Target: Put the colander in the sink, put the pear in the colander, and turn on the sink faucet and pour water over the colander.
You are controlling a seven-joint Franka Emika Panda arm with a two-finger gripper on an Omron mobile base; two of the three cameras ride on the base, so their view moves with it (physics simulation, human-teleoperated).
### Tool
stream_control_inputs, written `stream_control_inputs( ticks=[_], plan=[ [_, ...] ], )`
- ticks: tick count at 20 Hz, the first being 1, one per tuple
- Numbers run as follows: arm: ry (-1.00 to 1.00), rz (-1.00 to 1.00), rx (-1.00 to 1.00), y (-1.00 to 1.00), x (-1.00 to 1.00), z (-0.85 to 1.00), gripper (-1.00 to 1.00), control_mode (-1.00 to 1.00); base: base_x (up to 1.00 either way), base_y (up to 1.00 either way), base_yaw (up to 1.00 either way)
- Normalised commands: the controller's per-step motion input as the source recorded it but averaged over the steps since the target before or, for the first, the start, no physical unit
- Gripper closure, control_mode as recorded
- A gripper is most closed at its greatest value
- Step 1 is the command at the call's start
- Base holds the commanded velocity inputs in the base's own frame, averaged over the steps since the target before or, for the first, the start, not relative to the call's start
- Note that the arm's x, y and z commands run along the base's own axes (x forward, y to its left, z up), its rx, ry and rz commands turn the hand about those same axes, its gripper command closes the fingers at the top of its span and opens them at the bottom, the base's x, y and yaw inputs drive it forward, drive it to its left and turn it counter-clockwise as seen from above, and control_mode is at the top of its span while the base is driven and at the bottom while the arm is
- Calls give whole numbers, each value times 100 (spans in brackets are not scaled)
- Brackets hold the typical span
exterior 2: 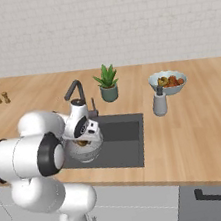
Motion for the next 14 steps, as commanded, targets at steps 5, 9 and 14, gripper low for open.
stream_control_inputs(
  ticks=[5, 9, 14],
  plan=[
    [-4, 0, 0, 0, 24, -33, 100, -100, 0, 0, 0],
    [-1, 0, 0, 0, 36, -17, 100, -100, 0, 0, 0],
    [0, 0, 1, 0, 21, -7, 100, -100, 0, 0, 0]
  ],
)
